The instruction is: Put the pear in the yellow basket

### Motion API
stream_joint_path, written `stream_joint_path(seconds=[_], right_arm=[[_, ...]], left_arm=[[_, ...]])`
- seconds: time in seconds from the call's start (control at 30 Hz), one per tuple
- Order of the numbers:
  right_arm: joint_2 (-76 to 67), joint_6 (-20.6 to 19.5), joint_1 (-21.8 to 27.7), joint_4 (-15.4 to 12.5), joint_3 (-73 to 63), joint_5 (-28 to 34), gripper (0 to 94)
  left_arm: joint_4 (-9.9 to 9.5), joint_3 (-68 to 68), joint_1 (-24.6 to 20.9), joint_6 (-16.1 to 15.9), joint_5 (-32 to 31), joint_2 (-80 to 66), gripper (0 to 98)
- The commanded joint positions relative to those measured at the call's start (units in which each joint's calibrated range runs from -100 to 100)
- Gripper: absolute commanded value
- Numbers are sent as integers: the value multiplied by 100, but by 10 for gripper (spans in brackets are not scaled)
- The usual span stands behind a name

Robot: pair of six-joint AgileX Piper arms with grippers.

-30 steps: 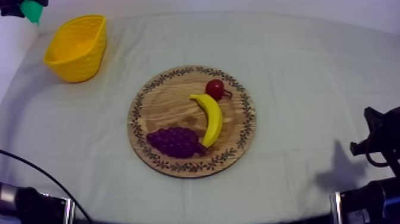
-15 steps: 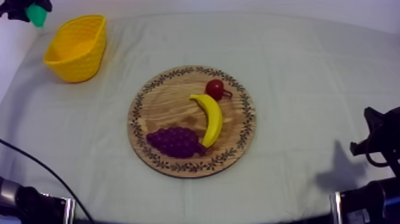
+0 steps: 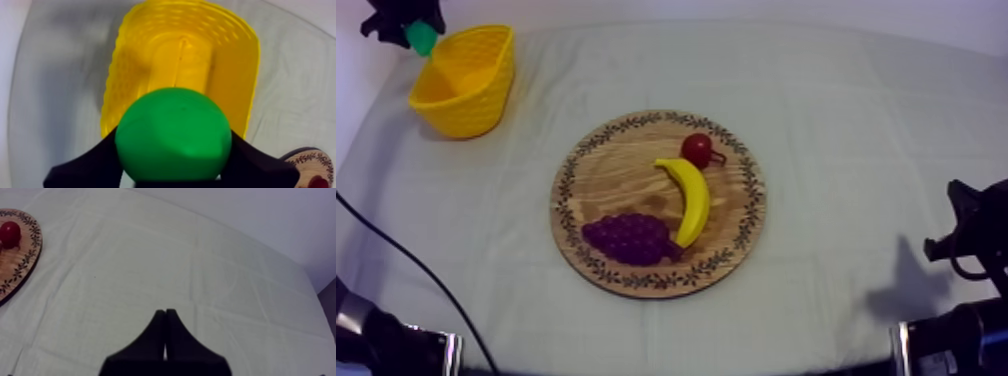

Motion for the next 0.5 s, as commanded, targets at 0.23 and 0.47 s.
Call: stream_joint_path(seconds=[0.23,0.47], right_arm=[[0,0,0,-3,-2,1,4],[0,0,0,-3,-2,1,4]], left_arm=[[15,-369,8,-6,-82,717,478],[44,-741,35,-13,-106,1281,478]])
